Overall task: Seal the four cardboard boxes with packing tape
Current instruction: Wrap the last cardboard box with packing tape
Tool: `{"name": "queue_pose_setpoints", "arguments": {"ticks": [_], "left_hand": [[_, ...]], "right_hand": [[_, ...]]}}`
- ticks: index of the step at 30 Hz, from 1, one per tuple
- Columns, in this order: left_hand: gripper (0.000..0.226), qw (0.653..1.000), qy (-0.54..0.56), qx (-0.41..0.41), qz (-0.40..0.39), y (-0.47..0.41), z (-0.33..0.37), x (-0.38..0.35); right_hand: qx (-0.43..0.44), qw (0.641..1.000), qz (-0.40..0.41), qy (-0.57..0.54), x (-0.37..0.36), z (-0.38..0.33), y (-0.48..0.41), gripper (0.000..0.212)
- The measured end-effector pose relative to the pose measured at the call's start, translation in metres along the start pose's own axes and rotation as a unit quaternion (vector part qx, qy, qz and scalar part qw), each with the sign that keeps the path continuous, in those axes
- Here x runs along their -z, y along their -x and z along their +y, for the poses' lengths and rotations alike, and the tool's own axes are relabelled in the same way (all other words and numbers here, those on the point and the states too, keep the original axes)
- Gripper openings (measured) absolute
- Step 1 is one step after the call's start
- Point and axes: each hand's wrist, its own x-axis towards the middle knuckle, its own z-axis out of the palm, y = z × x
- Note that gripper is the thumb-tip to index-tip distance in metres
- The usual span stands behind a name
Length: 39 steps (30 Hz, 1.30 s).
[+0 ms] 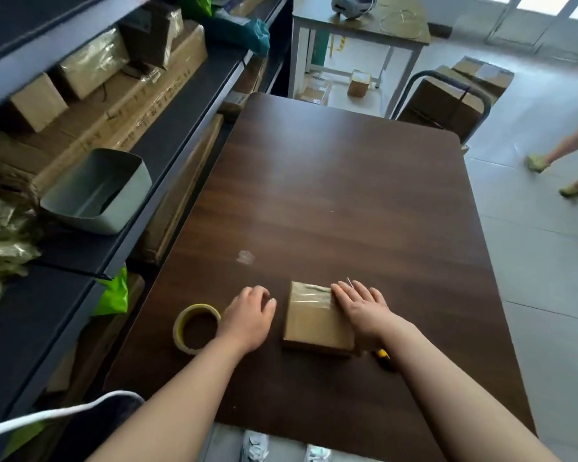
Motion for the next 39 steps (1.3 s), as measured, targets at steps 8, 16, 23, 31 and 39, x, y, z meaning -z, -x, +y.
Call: {"name": "queue_pose_setpoints", "arguments": {"ticks": [8, 16, 23, 31, 39], "left_hand": [[0.044, 0.983, 0.160, 0.089, -0.018, -0.016, 0.025, -0.047], [0.041, 0.972, 0.207, 0.101, 0.045, -0.022, 0.033, -0.071], [0.045, 0.972, 0.204, 0.096, 0.060, -0.028, 0.031, -0.075], [0.048, 0.970, 0.197, 0.122, 0.070, -0.022, 0.034, -0.071], [0.049, 0.979, 0.154, 0.123, 0.059, -0.024, 0.038, -0.074]], "right_hand": [[0.014, 0.955, 0.120, -0.271, 0.021, -0.013, -0.029, 0.068], [-0.061, 0.939, 0.238, -0.239, 0.016, -0.058, -0.099, 0.051], [-0.060, 0.940, 0.256, -0.217, 0.006, -0.060, -0.108, 0.048], [-0.061, 0.951, 0.253, -0.169, 0.000, -0.036, -0.097, 0.053], [-0.076, 0.943, 0.248, -0.208, -0.010, -0.014, -0.083, 0.046]]}}
